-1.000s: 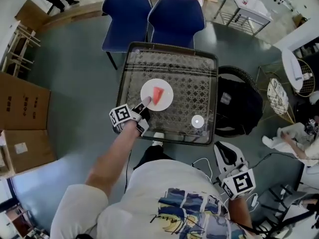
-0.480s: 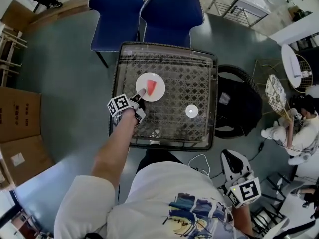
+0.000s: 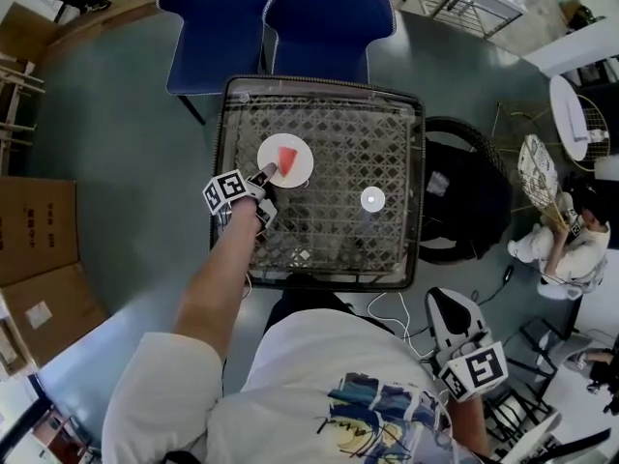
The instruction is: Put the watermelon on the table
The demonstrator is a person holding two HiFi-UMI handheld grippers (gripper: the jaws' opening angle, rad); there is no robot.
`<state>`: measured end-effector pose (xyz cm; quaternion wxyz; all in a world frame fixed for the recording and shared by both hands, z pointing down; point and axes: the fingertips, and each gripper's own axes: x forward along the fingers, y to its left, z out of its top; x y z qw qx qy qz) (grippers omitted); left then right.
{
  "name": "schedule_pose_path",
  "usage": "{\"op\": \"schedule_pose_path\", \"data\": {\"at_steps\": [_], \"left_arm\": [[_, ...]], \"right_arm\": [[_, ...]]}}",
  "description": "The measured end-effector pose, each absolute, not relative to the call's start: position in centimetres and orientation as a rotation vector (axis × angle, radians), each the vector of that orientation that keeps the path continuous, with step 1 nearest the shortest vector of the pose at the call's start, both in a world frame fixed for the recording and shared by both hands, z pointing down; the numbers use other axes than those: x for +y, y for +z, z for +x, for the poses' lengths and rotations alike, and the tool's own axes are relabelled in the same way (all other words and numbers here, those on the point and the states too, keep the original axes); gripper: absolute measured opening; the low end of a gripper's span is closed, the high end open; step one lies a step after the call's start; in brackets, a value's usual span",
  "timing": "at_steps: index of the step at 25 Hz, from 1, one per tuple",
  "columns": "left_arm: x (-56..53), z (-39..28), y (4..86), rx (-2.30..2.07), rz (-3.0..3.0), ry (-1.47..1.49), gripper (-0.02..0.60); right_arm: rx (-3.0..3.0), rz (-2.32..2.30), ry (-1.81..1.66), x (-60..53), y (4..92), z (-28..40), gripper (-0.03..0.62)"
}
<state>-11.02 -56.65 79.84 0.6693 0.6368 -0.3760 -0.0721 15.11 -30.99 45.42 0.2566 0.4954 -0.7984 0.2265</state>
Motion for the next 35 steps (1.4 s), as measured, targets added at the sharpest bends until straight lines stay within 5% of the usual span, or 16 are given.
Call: {"op": "schedule_pose_path", "data": {"at_steps": [22,35], "left_arm": [[-57.4,-12.5,80.8,-1.124,1.651,0.474,0.111],[-57.4,-13.8,80.9,-1.271,1.581,0.512,0.143]], "right_arm": [[-2.174,1.288,0.576,-31.4,46.7,13.6,0.021],[-2.173,1.303,0.591,-30.6,46.6,13.9,0.021]]}}
